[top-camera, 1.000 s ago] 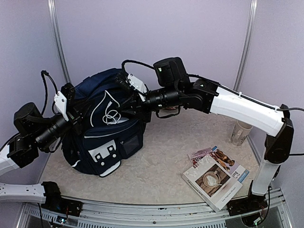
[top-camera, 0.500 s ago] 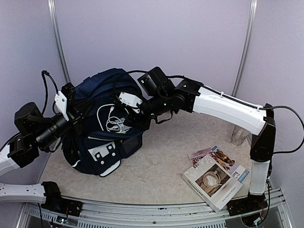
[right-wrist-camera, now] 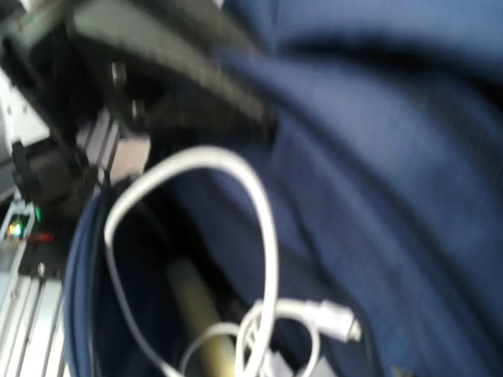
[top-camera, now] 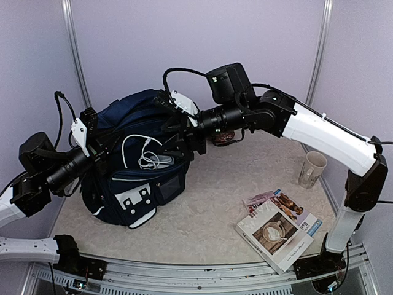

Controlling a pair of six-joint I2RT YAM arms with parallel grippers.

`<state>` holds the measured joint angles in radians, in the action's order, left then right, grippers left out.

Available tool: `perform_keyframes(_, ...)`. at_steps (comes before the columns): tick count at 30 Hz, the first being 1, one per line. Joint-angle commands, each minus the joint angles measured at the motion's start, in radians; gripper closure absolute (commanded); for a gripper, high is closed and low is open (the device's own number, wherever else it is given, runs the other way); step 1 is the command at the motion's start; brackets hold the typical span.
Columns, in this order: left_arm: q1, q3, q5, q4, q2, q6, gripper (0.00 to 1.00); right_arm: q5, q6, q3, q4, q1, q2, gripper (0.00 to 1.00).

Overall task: Pack the student bag
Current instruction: Adjust the charger in the upper front pocket of the bag.

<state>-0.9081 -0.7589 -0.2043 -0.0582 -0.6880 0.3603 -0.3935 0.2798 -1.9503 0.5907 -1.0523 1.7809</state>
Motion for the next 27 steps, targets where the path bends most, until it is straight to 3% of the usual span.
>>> perform_keyframes(1,0.009,0.003,0.028,-0.069,-0.002,-0.034,1.0,-0.052,-0.028,-0.046,-0.06,-0.003,0.042,0.27)
perform_keyframes(4,0.009,0.003,0.028,-0.066,-0.005,-0.031,1.0,-0.126,-0.041,-0.133,-0.056,-0.023,0.092,0.38)
perform_keyframes(6,0.011,0.002,0.028,-0.065,-0.006,-0.031,1.0,-0.108,-0.051,-0.18,-0.043,-0.03,0.118,0.52)
perform_keyframes(8,0.011,0.002,0.027,-0.066,-0.002,-0.033,1.0,-0.048,-0.054,-0.2,-0.021,-0.03,0.131,0.59)
perform_keyframes(12,0.011,0.004,0.029,-0.069,-0.001,-0.032,1.0,0.033,-0.033,-0.152,-0.027,-0.029,0.124,0.63)
perform_keyframes(20,0.012,0.003,0.031,-0.069,0.0,-0.037,1.0,0.06,-0.021,-0.104,-0.008,-0.03,0.144,0.98)
perform_keyframes(27,0.012,0.003,0.051,-0.071,-0.008,-0.043,1.0,0.073,0.011,-0.048,-0.006,-0.028,0.213,1.0)
